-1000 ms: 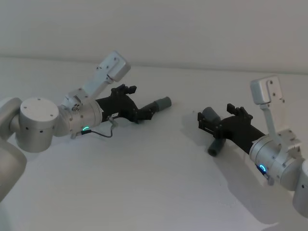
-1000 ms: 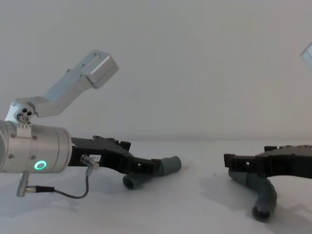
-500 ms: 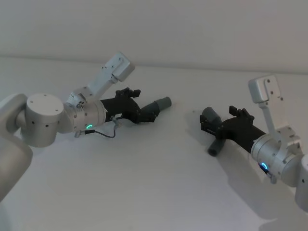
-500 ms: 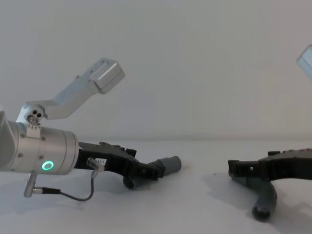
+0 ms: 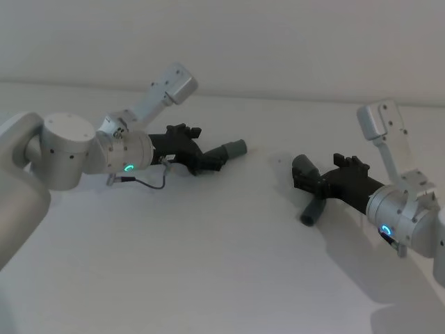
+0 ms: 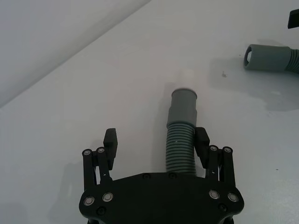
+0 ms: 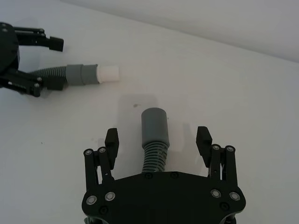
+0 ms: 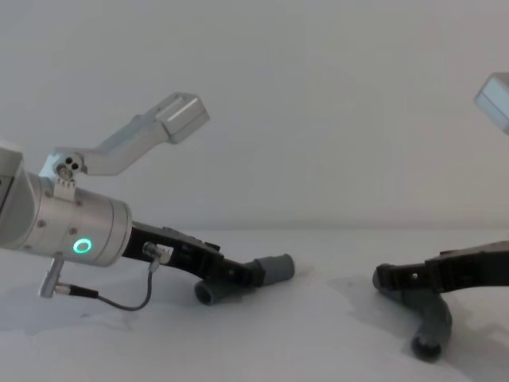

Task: Use both hands to pick up one end of the pipe from the table, align the ends, and insert them.

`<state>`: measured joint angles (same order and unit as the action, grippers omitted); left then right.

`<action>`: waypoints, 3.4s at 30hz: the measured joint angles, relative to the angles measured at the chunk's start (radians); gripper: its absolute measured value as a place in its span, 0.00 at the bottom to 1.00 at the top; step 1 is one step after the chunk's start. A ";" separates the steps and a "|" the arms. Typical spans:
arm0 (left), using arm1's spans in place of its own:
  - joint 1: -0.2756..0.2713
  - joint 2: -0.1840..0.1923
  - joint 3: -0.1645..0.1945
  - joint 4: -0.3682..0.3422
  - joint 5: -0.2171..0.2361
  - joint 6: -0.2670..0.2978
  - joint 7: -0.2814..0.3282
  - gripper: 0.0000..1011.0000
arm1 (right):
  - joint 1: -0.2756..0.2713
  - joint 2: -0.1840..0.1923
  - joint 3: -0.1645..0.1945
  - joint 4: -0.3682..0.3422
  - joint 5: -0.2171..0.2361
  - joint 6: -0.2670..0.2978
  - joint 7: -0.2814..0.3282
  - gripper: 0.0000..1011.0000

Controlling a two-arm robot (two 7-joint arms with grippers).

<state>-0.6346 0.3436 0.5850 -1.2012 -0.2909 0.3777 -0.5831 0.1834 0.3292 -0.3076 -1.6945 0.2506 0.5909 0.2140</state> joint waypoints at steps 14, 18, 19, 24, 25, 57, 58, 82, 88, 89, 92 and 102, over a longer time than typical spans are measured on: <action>-0.062 -0.009 0.029 0.046 -0.014 0.027 -0.057 0.99 | 0.025 0.002 0.000 0.019 -0.003 0.061 0.022 1.00; -0.074 -0.008 0.038 0.054 -0.022 0.036 -0.083 0.99 | 0.028 0.000 0.002 0.023 -0.004 0.068 0.025 1.00; -0.077 -0.008 0.040 0.055 -0.024 0.038 -0.089 0.99 | 0.028 -0.001 0.003 0.024 -0.004 0.070 0.025 1.00; -0.090 -0.003 0.053 0.065 -0.034 0.054 -0.125 0.99 | 0.029 -0.004 0.006 0.028 -0.006 0.075 0.027 1.00; -0.092 -0.002 0.055 0.066 -0.035 0.056 -0.129 0.99 | 0.029 -0.005 0.007 0.029 -0.008 0.076 0.028 1.00; -0.116 0.010 0.082 0.086 -0.062 0.086 -0.187 0.66 | 0.031 -0.014 0.010 0.040 -0.019 0.074 0.044 0.64; -0.116 0.011 0.082 0.086 -0.062 0.086 -0.187 0.64 | 0.031 -0.014 0.010 0.040 -0.019 0.074 0.044 0.61; -0.118 0.011 0.084 0.088 -0.064 0.088 -0.190 0.30 | 0.031 -0.015 0.010 0.041 -0.020 0.073 0.045 0.23; -0.118 0.011 0.084 0.088 -0.064 0.088 -0.191 0.30 | 0.031 -0.015 0.010 0.041 -0.020 0.073 0.045 0.22; -0.118 0.011 0.084 0.088 -0.064 0.088 -0.191 0.30 | 0.031 -0.015 0.010 0.041 -0.020 0.073 0.045 0.22; -0.118 0.011 0.084 0.088 -0.064 0.088 -0.191 0.30 | 0.031 -0.015 0.010 0.041 -0.020 0.073 0.045 0.22; -0.120 0.018 0.090 0.083 -0.061 0.064 -0.196 0.30 | 0.030 -0.011 0.010 0.038 -0.024 0.066 0.047 0.21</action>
<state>-0.7551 0.3621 0.6750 -1.1185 -0.3519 0.4416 -0.7788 0.2130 0.3177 -0.2975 -1.6562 0.2270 0.6565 0.2609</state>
